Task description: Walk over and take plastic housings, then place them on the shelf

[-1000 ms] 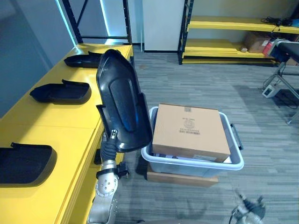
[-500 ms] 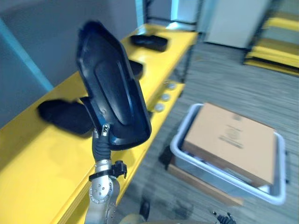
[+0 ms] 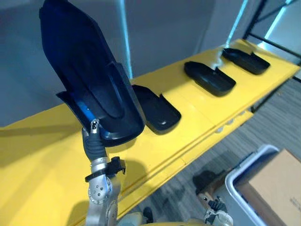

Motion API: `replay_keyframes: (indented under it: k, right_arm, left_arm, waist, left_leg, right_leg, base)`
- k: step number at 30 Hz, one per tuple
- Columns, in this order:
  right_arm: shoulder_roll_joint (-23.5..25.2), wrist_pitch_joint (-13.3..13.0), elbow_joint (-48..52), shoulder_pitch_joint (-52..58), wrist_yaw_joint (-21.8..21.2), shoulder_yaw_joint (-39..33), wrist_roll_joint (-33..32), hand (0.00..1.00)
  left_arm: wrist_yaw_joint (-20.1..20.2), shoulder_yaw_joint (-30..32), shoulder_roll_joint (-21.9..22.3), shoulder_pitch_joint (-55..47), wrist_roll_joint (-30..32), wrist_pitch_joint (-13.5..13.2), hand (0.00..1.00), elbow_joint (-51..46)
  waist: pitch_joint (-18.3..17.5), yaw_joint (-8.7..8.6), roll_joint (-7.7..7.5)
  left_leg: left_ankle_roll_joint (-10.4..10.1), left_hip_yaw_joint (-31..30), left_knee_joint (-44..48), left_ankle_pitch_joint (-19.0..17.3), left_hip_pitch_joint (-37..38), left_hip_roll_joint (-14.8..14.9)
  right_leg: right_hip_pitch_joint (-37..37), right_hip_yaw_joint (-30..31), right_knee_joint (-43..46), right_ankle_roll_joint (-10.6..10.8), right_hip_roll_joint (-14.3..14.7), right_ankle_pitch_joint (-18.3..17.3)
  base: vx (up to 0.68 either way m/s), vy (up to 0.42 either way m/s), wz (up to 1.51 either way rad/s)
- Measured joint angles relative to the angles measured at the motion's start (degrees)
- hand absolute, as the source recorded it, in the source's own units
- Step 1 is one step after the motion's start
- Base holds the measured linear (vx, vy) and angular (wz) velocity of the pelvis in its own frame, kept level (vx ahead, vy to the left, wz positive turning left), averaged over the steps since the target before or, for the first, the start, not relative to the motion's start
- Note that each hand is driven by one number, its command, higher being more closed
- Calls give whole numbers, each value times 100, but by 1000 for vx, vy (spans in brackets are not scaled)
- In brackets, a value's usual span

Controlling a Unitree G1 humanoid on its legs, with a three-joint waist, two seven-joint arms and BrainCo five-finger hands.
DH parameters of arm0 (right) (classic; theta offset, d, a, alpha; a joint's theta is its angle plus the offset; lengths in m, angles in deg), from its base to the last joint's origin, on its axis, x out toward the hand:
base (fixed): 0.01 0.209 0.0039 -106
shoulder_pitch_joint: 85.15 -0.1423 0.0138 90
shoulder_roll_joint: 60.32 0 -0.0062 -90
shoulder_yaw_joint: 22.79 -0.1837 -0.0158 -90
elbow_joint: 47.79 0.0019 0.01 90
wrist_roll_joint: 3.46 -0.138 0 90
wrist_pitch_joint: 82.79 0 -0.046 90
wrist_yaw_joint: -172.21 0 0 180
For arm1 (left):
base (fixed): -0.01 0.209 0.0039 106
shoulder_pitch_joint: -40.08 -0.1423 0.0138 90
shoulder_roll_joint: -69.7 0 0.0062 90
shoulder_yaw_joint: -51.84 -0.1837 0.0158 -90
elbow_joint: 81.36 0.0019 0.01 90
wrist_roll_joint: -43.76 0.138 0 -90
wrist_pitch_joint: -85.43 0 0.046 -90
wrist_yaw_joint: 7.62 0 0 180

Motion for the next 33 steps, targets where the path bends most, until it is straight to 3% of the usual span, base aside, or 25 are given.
replay_keyframes:
  k: [2, 3, 5, 6, 8, 10, 12, 17, 18, 19, 20, 22, 24, 26, 27, 28, 29, 30, 31, 32, 33]
  right_arm:
    - [8, 5, -18, 53, 64, 69, 3, 0]
    - [-11, 5, -18, 50, 59, 174, 4, 0]
    - [9, 3, 5, -28, 53, 226, 28, 0]
    - [8, -21, 2, -47, 53, 294, 40, 0]
    - [2, -21, 1, -28, 65, 364, 39, 0]
    - [-6, -21, 1, 16, 71, 359, 39, 0]
    - [-34, -21, 1, 78, 70, 358, 39, 0]
    - [-6, -16, -88, 155, 77, 364, 42, 0]
    - [0, -16, -119, 163, 91, 356, 41, 0]
    - [9, -15, -118, 162, 99, 369, 40, 0]
    - [3, -6, -118, 140, 101, 373, 42, 0]
    - [-56, 17, -113, 52, 129, 340, 48, 0]
    - [-103, 15, -136, 53, 142, 265, 115, 0]
    - [-159, 24, -260, 39, 153, 91, 195, 0]
    - [-248, 48, -352, 50, 184, 62, 215, 0]
    - [-311, 91, -446, -19, 183, -51, 216, 0]
    - [-225, 127, -522, -68, 186, -179, 184, 0]
    - [-177, 126, -519, -76, 193, -180, 191, 0]
    - [-68, 121, -516, -84, 188, -139, 215, 0]
    - [5, 125, -532, -90, 191, -101, 225, 0]
    - [3, 129, -543, -96, 191, -51, 225, 0]
  left_arm:
    - [-14, 0, -11, -12, 73, -40, 100, -12]
    - [-11, -39, 26, -21, 74, -52, 100, -12]
    - [-4, -65, 120, -122, 70, -132, 100, -16]
    - [2, -76, 121, -166, 56, -143, 100, 6]
    - [45, -131, 106, -173, 37, -139, 100, 39]
    - [178, -249, 109, -170, 27, -139, 100, 99]
    - [265, -343, 105, -166, 29, -134, 100, 203]
    - [279, -428, 90, -142, 30, -79, 100, 337]
    - [273, -384, 83, -138, 30, -68, 100, 322]
    - [269, -366, 51, -129, 27, -68, 100, 286]
    - [268, -353, 47, -125, 22, -69, 100, 270]
    - [258, -259, 96, -128, 13, -68, 100, 227]
    - [262, -234, 75, -133, -111, -89, 100, 228]
    - [264, -310, 75, -119, -180, -154, 100, 227]
    - [273, -364, 83, -115, -230, -193, 100, 230]
    - [268, -383, 114, -88, -269, -212, 100, 248]
    - [259, -372, 92, -46, -278, -214, 100, 297]
    - [250, -352, 83, -12, -290, -219, 100, 358]
    - [247, -337, 31, 71, -383, -219, 100, 513]
    - [242, -334, -93, 42, -415, -217, 100, 631]
    - [242, -334, -151, 43, -415, -216, 100, 647]
  waist:
    - [19, 105, -103]
    - [27, 140, -82]
    - [16, 189, 24]
    - [17, 192, 24]
    - [9, 168, -5]
    - [-7, 153, 22]
    - [-36, 154, 69]
    - [-54, 138, 18]
    - [-56, 129, 11]
    - [-86, 71, -30]
    - [-86, 17, -13]
    - [-79, -2, 29]
    - [-108, -29, 30]
    - [-254, -39, 165]
    - [-362, -154, 346]
    - [-426, -216, 477]
    - [-409, -329, 451]
    - [-370, -334, 379]
    - [-257, -296, 212]
    - [-192, -236, 167]
    - [-181, -216, 128]
  left_leg:
    - [-117, -185, 156, -111, 18, -123]
    - [-293, -408, 482, -311, -166, -123]
    - [-500, -637, 836, -551, -356, 67]
    - [-445, -535, 869, -640, -373, 273]
    - [-486, -217, 864, -653, -366, 580]
    - [-565, -102, 795, -603, -316, 700]
    - [-596, -102, 775, -580, -305, 737]
    - [-778, -277, 531, -365, -262, 651]
    - [-724, -62, 454, -531, -295, 746]
    - [-771, 650, 703, -613, -451, 1078]
    - [-767, 869, 907, -617, -563, 1267]
    - [-757, 1253, 1560, -625, -603, 1999]
    - [-762, 1284, 1642, -622, -270, 2513]
    - [-841, 1291, 1313, -534, -45, 2855]
    - [-800, 1245, 785, -8, 111, 2959]
    - [-1360, 1138, 447, -144, 189, 2825]
    - [-1661, 1181, 305, -338, 135, 2652]
    - [-1733, 1178, 317, -392, 108, 2560]
    - [-1711, 1173, 548, -522, 37, 2424]
    - [-1637, 1118, 1048, -780, -154, 2433]
    - [-1621, 1127, 1251, -910, -230, 2453]
  right_leg:
    - [71, -22, -490, -173, -71, 491]
    - [242, -237, -706, -74, -95, 466]
    - [434, -590, -1007, -138, 75, 499]
    - [539, -737, -1138, -219, 181, 551]
    - [655, -880, -1267, -300, 274, 600]
    - [770, -985, -1378, -347, 310, 628]
    - [827, -1008, -1449, -376, 350, 664]
    - [890, -1192, -1528, -384, 273, 694]
    - [869, -1298, -1524, -389, 201, 700]
    - [745, -1439, -1502, -429, 88, 726]
    - [693, -1488, -1472, -430, 55, 727]
    - [559, -1514, -1302, -431, -146, 730]
    - [485, -1438, -1248, -347, -318, 771]
    - [273, -1311, -1213, -32, -518, 842]
    - [71, -1304, -1198, 206, -652, 930]
    - [-55, -1318, -1227, 403, -732, 1030]
    - [-48, -1314, -1427, 569, -947, 1247]
    - [-1, -1320, -1564, 559, -1031, 1381]
    - [157, -1356, -1870, 507, -1121, 1710]
    - [318, -1401, -2183, 488, -1118, 2065]
    - [321, -1405, -2256, 484, -1110, 2179]
  base:
    - [89, -118, 113]
    - [49, -179, 104]
    - [14, -165, 78]
    - [1, -160, 31]
    - [7, -209, 25]
    - [8, -172, 21]
    - [7, -80, 7]
    - [-21, -36, 21]
    - [-75, -21, 54]
    - [-83, -13, 54]
    - [-98, 48, 46]
    - [-76, 153, 16]
    - [-109, 318, -8]
    - [-99, 402, -3]
    - [-56, 399, 23]
    - [-88, 536, 39]
    - [-94, 545, 32]
    - [-136, 596, 25]
    - [-175, 521, 4]
    - [-223, 545, -8]
    - [-192, 343, -26]
